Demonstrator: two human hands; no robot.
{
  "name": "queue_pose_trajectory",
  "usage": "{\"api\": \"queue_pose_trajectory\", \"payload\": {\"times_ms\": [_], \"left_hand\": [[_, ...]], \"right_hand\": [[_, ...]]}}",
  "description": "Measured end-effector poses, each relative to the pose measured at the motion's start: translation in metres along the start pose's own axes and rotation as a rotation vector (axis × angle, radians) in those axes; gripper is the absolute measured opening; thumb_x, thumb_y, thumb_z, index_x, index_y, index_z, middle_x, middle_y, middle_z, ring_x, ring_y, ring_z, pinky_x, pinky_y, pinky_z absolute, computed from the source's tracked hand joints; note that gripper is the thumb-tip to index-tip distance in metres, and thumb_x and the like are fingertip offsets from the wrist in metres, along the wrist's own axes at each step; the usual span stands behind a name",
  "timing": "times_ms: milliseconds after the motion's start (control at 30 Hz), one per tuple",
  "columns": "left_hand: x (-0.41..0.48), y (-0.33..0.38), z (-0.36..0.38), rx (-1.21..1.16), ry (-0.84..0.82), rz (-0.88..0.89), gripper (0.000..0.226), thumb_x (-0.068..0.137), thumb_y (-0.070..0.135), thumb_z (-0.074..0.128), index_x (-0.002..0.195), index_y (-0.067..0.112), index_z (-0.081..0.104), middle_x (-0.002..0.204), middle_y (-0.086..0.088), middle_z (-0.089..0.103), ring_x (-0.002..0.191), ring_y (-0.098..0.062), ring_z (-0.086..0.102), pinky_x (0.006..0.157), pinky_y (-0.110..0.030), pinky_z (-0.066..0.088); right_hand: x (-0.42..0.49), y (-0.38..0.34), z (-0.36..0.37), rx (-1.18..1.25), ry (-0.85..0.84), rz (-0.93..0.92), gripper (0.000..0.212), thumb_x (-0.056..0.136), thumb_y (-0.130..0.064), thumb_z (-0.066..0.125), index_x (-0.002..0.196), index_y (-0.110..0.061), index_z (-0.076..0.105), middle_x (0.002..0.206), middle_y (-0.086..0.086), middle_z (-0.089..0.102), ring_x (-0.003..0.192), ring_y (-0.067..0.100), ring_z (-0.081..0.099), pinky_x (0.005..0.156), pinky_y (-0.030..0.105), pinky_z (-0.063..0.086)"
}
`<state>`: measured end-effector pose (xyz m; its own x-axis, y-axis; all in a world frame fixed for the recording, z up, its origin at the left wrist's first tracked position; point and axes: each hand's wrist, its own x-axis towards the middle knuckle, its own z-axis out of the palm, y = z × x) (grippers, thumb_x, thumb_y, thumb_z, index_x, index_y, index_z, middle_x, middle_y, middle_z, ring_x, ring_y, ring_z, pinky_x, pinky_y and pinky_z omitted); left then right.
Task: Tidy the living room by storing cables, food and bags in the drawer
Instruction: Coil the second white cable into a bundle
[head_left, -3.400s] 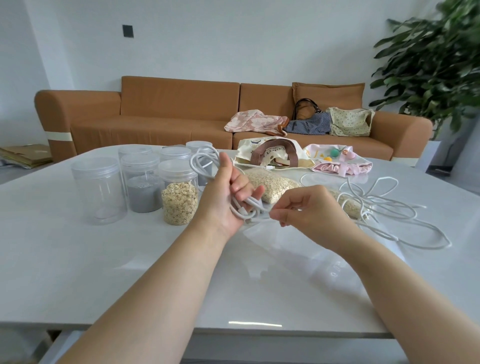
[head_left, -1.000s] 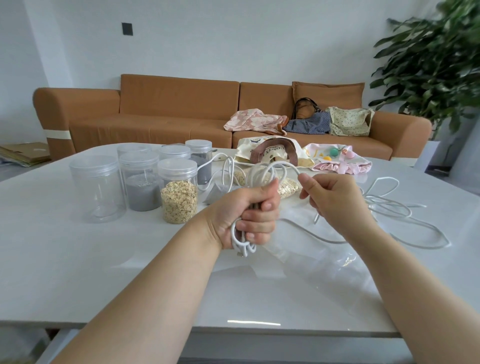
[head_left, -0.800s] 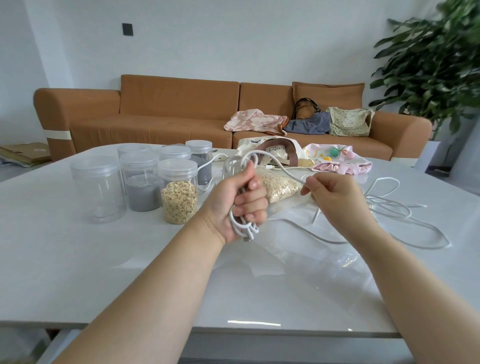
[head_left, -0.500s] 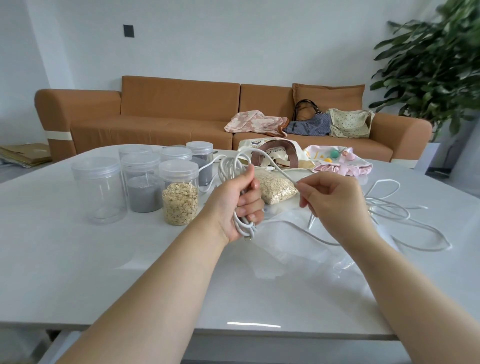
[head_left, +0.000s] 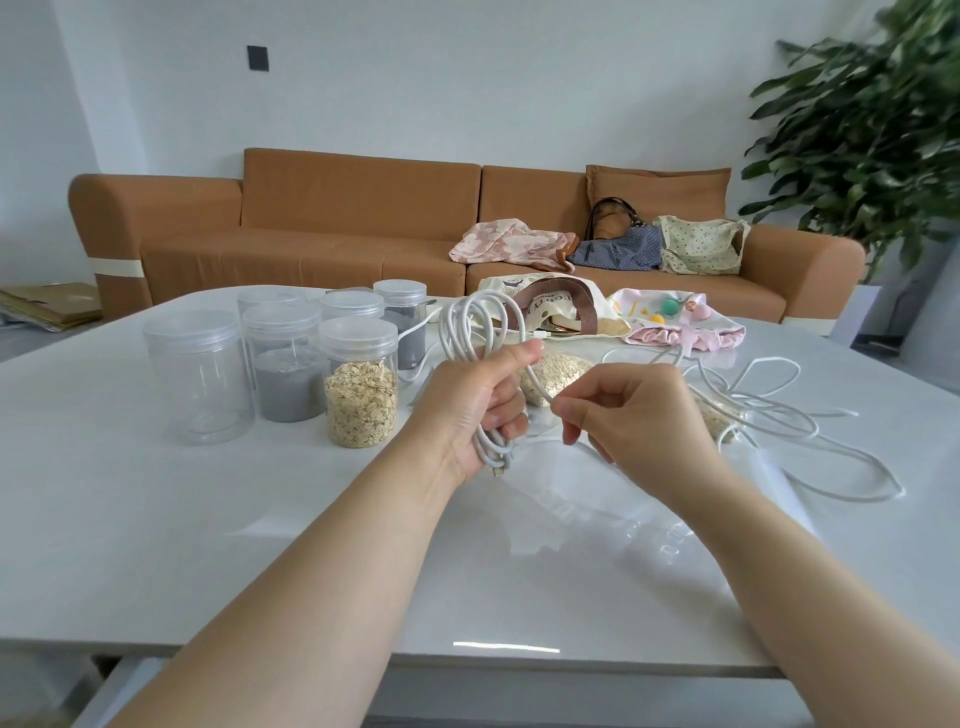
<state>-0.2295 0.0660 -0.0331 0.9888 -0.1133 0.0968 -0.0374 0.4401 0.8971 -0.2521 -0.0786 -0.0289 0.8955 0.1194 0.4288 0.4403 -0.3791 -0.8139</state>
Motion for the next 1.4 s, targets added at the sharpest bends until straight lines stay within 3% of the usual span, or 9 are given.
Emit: {"api": "queue_pose_trajectory", "payload": {"times_ms": [167,400,567,700,833,967,1100,1267,1400], "left_hand": [[0.001,-0.001,0.001,0.031,0.086,0.001,0.029,0.083,0.017,0.068,0.063,0.015,0.047,0.038,0.004,0.033,0.030,-0.007,0.028,0.039,-0.017,0.028],[0.005,-0.001,-0.003,0.013,0.122,0.035,0.058,0.091,0.032,0.058,0.038,0.022,0.039,0.040,0.006,0.037,0.039,-0.008,0.038,0.045,-0.022,0.033],[0.002,0.004,-0.001,-0.300,0.084,0.070,0.043,0.092,0.039,0.053,0.059,0.015,0.039,0.045,0.004,0.041,0.044,-0.010,0.053,0.054,-0.023,0.051],[-0.004,0.006,0.001,-0.435,-0.045,0.079,0.047,0.095,0.045,0.040,0.059,0.015,0.035,0.039,0.006,0.031,0.033,-0.006,0.041,0.052,-0.023,0.055],[-0.002,0.009,-0.005,-0.509,-0.199,0.073,0.057,0.097,0.046,0.033,0.051,0.015,0.045,0.034,0.008,0.026,0.026,-0.002,0.027,0.034,-0.013,0.035],[-0.002,0.010,-0.008,-0.461,-0.204,0.082,0.043,0.095,0.043,0.037,0.065,0.014,0.043,0.032,0.008,0.025,0.024,-0.002,0.023,0.033,-0.015,0.018],[-0.001,0.010,-0.009,-0.294,-0.067,0.058,0.041,0.096,0.040,0.043,0.065,0.014,0.044,0.034,0.007,0.023,0.028,-0.005,0.021,0.034,-0.016,0.020],[0.002,0.009,-0.011,-0.025,0.107,0.084,0.043,0.096,0.034,0.050,0.060,0.011,0.046,0.035,0.005,0.025,0.028,-0.008,0.020,0.037,-0.017,0.019],[0.002,0.008,-0.012,0.099,0.129,-0.010,0.041,0.096,0.032,0.052,0.062,0.011,0.047,0.034,0.006,0.026,0.027,-0.007,0.022,0.035,-0.013,0.021]], "right_hand": [[-0.002,-0.001,0.003,-0.002,-0.066,-0.029,0.023,0.080,-0.004,0.070,0.062,-0.018,0.067,0.049,-0.002,0.062,0.038,0.008,0.039,0.045,0.023,0.033],[-0.002,0.004,0.008,-0.088,-0.116,-0.095,0.028,0.077,0.000,0.072,0.065,-0.025,0.067,0.051,-0.008,0.063,0.050,0.002,0.055,0.056,0.012,0.044],[0.001,0.007,0.005,-0.177,-0.079,-0.153,0.028,0.078,-0.006,0.073,0.061,-0.027,0.066,0.052,-0.009,0.061,0.054,0.002,0.053,0.059,0.010,0.041],[0.004,0.007,0.001,-0.154,-0.070,-0.137,0.025,0.078,-0.013,0.074,0.059,-0.028,0.067,0.053,-0.006,0.062,0.053,0.002,0.051,0.057,0.013,0.040],[0.004,0.011,0.001,-0.254,-0.098,-0.166,0.021,0.074,-0.029,0.077,0.056,-0.022,0.068,0.060,0.006,0.064,0.057,0.017,0.051,0.057,0.022,0.039],[0.008,0.019,-0.003,-0.499,-0.118,-0.326,0.032,0.083,-0.033,0.068,0.069,-0.004,0.068,0.063,0.012,0.062,0.070,0.020,0.044,0.070,0.010,0.031],[0.017,0.033,-0.007,-0.733,-0.053,-0.494,0.016,0.081,-0.016,0.055,0.073,-0.012,0.068,0.064,-0.001,0.063,0.068,0.024,0.053,0.076,0.035,0.037],[0.030,0.045,-0.030,-1.148,0.154,-0.483,0.024,0.057,0.006,0.064,0.068,-0.015,0.067,0.059,-0.002,0.057,0.068,0.027,0.056,0.078,0.037,0.024],[0.032,0.045,-0.031,-1.094,0.198,-0.540,0.021,0.062,0.006,0.071,0.067,-0.014,0.066,0.060,-0.001,0.056,0.069,0.029,0.055,0.074,0.035,0.024]]}}
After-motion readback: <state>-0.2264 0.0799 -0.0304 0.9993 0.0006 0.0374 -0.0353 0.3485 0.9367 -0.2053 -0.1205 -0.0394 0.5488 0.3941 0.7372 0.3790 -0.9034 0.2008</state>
